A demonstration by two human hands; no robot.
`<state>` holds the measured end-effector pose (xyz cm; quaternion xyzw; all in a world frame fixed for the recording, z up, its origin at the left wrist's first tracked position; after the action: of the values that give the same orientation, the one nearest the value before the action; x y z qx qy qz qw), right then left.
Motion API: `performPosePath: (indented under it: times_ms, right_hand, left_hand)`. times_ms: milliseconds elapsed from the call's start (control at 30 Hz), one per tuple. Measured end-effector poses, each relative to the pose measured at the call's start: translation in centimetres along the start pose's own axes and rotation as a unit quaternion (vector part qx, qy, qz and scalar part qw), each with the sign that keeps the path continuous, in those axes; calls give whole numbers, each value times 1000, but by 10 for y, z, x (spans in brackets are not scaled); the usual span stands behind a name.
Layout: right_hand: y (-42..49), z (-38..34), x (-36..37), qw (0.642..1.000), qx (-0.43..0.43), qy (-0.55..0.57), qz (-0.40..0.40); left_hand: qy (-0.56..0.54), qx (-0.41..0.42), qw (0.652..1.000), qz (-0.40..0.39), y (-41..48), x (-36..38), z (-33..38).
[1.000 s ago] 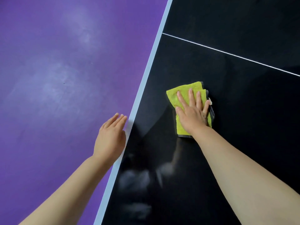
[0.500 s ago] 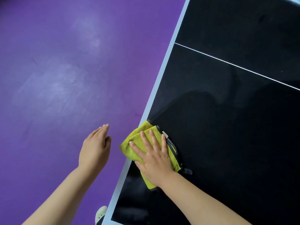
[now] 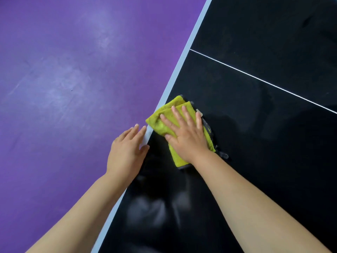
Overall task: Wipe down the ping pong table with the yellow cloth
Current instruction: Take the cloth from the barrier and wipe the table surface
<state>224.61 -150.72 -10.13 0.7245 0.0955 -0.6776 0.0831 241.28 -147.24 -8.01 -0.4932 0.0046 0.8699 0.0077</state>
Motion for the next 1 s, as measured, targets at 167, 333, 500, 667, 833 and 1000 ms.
performPosePath:
  times_ms: [167, 333, 500, 667, 833, 1000]
  right_hand:
    - [54, 86, -8, 996, 87, 12, -10]
    - [74, 115, -10, 989, 143, 35, -31]
    - [54, 96, -9, 990, 129, 19, -44]
    - [18, 53, -7, 996, 67, 12, -59]
    - [13, 29, -5, 997, 44, -10, -62]
    - [49, 34, -4, 999, 31, -6, -31]
  left_hand:
    - [98, 35, 994, -37, 22, 21, 28]
    - [128, -69, 986, -82, 30, 24, 19]
    - [121, -91, 983, -102, 34, 26, 19]
    - [119, -76, 984, -104, 35, 26, 23]
    - [116, -51, 986, -105, 35, 27, 25]
    - [139, -12, 984, -108, 42, 24, 30]
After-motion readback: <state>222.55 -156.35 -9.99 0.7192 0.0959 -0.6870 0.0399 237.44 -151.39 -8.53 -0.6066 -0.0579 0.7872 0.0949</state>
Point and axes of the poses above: each hand's wrist, its own y-axis towards the middle knuckle, its own x-axis out of the palm, z = x × y, the point moved 7 cm from there along y, towards the middle knuckle, and after that the axes turned 12 degrees about z, right-handed, at the moved point
